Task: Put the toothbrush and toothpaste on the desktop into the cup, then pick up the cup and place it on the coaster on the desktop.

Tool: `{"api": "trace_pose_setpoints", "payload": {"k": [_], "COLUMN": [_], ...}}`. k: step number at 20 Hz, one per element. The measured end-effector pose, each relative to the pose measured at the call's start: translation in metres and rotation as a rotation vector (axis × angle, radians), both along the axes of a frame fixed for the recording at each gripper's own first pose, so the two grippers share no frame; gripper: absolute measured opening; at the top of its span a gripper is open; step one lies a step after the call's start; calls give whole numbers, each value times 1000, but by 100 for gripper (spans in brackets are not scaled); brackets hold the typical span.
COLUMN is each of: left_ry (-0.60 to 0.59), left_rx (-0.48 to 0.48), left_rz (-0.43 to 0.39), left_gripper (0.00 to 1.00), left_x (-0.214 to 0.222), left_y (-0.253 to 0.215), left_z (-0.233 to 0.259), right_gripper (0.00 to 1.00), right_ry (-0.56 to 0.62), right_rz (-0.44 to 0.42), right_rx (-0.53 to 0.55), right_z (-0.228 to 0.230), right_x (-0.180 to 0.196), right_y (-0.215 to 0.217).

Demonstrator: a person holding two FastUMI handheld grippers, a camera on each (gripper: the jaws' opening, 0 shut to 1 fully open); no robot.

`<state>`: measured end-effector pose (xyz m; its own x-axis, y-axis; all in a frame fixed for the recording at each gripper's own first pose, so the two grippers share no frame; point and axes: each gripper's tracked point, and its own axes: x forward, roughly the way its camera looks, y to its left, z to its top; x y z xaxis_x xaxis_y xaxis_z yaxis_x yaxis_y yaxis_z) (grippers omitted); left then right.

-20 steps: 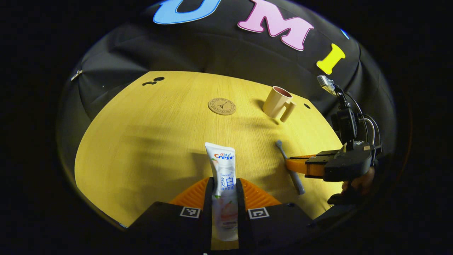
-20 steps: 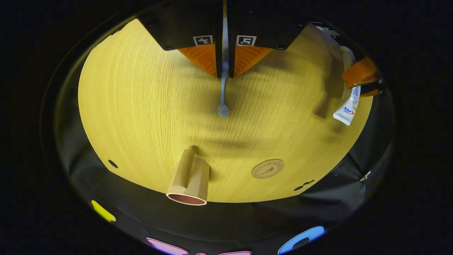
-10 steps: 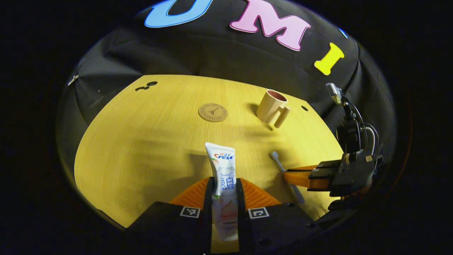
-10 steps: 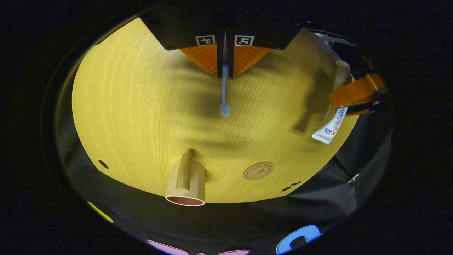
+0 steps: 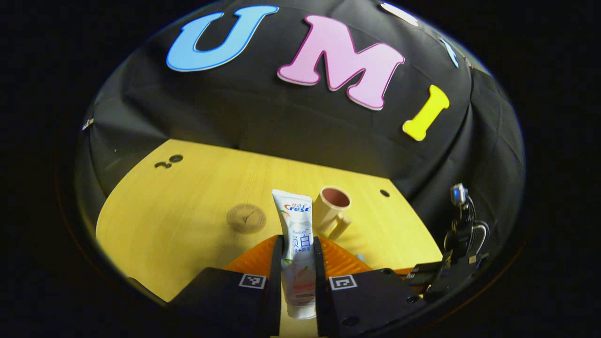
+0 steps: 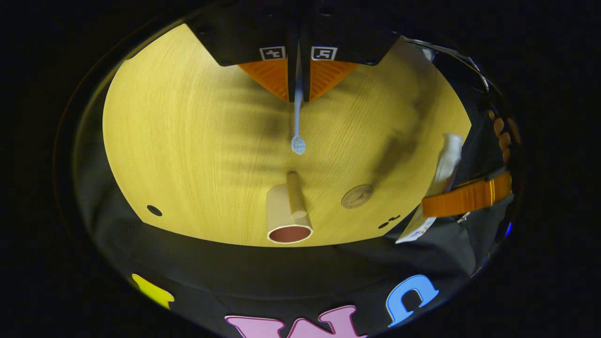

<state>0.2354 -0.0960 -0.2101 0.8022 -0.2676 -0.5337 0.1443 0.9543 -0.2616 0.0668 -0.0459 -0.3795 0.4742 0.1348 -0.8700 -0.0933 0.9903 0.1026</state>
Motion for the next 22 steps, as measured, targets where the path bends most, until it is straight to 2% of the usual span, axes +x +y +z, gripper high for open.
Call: {"api": "trace_pose_setpoints", "payload": {"k": [2,3,4,5,7,8,9,10,12,13,14,16,17,18,19,20,22], "left_ry": [-49,-72,-90,-108,-143,-157,-171,-185,-214,-232,-251,-274,-277,-275,-273,-281,-307], "left_rx": [-34,-40,-41,-41,-61,-75,-80,-77,-61,-62,-67,-86,-89,-88,-88,-91,-110], "left_rz": [-3,-7,-13,-20,-43,-54,-65,-78,-108,-122,-134,-158,-167,-174,-178,-173,-160], "left_gripper": [34,39,35,39,39,34,39,34,34,39,34,34,34,34,39,34,35], "left_x": [27,41,55,69,95,108,119,129,148,157,166,181,187,193,198,202,210], "left_y": [-14,-20,-26,-31,-45,-52,-58,-63,-75,-81,-88,-100,-106,-110,-113,-115,-117], "left_z": [20,28,33,38,45,45,45,42,36,34,31,24,18,9,1,-4,-15], "right_gripper": [5,5,5,5,5,5,5,5,5,5,5,5,2,5,5,5,5], "right_ry": [-15,-20,-23,-27,-36,-33,-32,-33,-37,-37,-35,-28,-22,-23,-26,-31,-40], "right_rz": [-22,-34,-45,-52,-55,-59,-64,-71,-85,-89,-89,-84,-82,-84,-86,-88,-86], "right_rx": [15,27,33,32,18,16,17,18,19,20,26,27,29,33,36,37,53], "right_z": [9,13,16,17,17,16,14,12,10,8,6,0,-4,-5,-7,-8,-8], "right_x": [5,7,8,9,8,7,6,6,5,6,6,5,4,6,8,10,12], "right_y": [-14,-20,-25,-31,-47,-52,-57,-63,-68,-72,-72,-74,-74,-73,-73,-73,-70]}}
